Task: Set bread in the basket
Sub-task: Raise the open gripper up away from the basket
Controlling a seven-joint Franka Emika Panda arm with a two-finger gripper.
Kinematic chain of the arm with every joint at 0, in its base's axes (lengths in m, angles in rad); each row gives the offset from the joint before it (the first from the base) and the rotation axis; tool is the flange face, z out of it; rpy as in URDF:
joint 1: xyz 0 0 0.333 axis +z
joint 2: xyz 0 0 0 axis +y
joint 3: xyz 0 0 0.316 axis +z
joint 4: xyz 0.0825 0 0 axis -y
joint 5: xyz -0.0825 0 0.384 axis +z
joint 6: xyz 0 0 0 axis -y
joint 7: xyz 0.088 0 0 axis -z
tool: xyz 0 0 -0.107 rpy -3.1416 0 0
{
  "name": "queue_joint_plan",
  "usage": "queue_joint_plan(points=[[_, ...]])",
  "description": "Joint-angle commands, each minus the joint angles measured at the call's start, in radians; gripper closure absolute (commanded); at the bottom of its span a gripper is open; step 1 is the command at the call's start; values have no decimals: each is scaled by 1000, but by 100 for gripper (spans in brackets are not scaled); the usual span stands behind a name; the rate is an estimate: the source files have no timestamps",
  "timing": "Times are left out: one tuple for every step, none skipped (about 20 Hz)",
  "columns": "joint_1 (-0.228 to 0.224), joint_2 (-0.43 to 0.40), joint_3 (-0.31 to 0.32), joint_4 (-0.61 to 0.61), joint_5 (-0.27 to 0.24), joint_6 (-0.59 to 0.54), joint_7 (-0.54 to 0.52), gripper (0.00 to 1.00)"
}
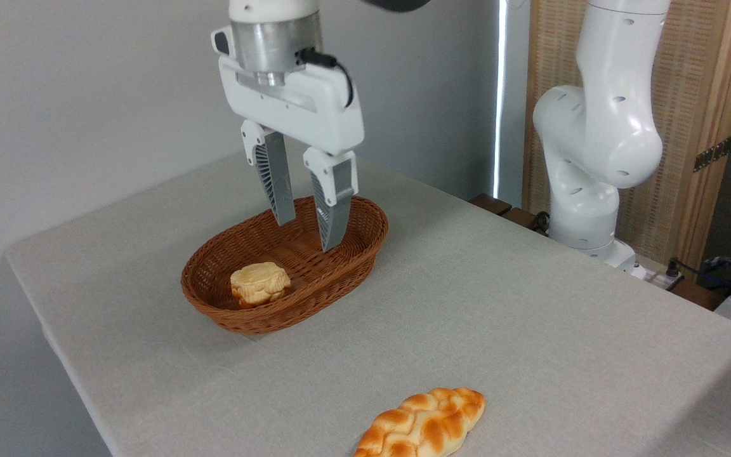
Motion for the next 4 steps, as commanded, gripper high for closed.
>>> queue_joint_plan(points=[[-9,2,26,27,-2,-27,-2,0],[-9,2,27,31,-2,-25,-2,0],[-7,4,27,37,-2,-27,0,0],[-9,3,38,40,-4,-28,1,0]])
